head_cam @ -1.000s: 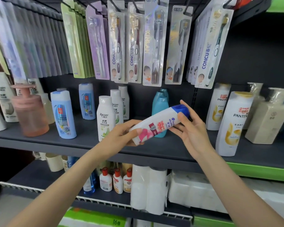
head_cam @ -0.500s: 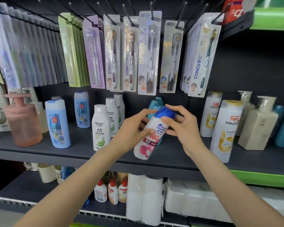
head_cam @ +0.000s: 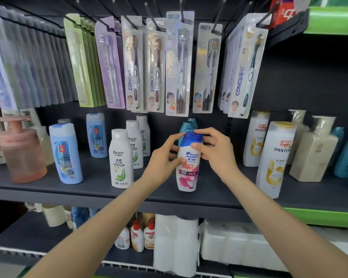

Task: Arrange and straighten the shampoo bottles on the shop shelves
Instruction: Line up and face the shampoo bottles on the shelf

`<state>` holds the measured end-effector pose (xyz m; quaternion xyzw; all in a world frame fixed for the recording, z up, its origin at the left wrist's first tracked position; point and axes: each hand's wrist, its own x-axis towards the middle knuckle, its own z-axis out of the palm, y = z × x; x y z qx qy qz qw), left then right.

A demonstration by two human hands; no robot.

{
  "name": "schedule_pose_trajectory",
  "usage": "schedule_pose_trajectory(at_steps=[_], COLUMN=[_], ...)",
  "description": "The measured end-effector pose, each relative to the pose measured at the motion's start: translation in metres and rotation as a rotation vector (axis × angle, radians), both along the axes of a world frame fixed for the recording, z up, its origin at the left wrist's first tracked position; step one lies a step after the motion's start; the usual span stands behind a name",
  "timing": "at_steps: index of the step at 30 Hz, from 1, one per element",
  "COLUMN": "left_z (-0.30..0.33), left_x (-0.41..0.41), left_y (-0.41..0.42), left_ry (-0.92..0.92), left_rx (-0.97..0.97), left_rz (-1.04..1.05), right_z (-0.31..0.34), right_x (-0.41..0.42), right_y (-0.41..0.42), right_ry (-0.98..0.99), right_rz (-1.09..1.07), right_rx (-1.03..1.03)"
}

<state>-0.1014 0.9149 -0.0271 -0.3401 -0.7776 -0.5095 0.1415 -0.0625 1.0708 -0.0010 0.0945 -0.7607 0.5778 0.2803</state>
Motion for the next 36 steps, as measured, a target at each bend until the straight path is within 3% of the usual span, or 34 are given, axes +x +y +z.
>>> schedule_pose_trajectory(at_steps=[22,29,36], left_z=[-0.015,0.007,0.022], left_x=[-0.011,-0.008,-0.017], left_y=[0.002,0.005,0.007], left_ry=[-0.076,0.091,0.123], left_rx=[-0.031,0.002,-0.145], left_rz=[-0.004,0.04,0.02], right_z=[-0.017,-0.016,0.005], right_x=[-0.012,-0.009,-0.009], right_y=[0.002,0.005,0.033], right_ry=[-0.036,-0.067,-0.219], right_rz=[-0.043,-0.047,0.131], right_rx=[0.107,0.088,0.004])
